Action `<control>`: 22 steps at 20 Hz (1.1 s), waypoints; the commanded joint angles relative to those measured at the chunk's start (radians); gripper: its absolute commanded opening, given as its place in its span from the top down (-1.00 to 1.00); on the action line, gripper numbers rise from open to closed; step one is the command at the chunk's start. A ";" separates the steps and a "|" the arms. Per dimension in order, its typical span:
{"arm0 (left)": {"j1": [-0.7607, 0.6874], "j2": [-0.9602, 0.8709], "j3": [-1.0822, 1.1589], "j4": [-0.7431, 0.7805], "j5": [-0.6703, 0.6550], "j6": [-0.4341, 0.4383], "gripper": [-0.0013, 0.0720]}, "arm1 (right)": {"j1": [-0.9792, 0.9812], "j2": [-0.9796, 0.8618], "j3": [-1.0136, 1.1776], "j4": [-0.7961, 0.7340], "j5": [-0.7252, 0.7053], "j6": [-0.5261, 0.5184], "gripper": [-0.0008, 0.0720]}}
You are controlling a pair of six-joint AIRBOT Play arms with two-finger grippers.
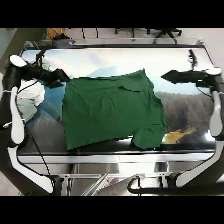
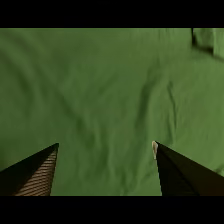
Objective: Fold the shirts.
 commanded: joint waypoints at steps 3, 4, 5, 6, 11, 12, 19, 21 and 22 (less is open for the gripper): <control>0.070 0.308 -0.608 0.100 -0.044 -0.008 -0.83 | -0.173 0.023 -0.005 -0.156 0.280 0.100 -0.07; 0.085 0.372 -0.754 0.092 -0.005 -0.009 -0.83 | -0.185 0.023 -0.008 -0.163 0.283 0.100 -0.07; 0.095 0.425 -0.885 0.092 0.026 -0.008 -0.83 | -0.193 0.023 -0.014 -0.163 0.280 0.099 -0.04; 0.101 0.466 -0.993 0.092 0.049 -0.006 -0.83 | -0.192 0.023 -0.019 -0.163 0.276 0.093 -0.03; 0.100 0.611 -1.363 0.090 0.252 0.004 -0.83 | -0.182 0.023 -0.025 -0.163 0.267 0.072 -0.03; 0.100 0.627 -1.390 0.087 0.278 0.004 -0.83 | -0.183 0.023 -0.025 -0.163 0.267 0.072 -0.02; 0.098 0.645 -1.341 -0.107 0.392 0.111 0.25 | -0.180 0.022 -0.044 -0.163 0.264 0.069 -0.03; 0.098 0.645 -1.286 -0.108 0.440 0.132 0.68 | -0.181 0.023 -0.066 -0.163 0.264 0.069 -0.02; 0.099 0.645 -1.260 -0.108 0.465 0.136 0.68 | -0.181 0.023 -0.080 -0.164 0.264 0.069 -0.02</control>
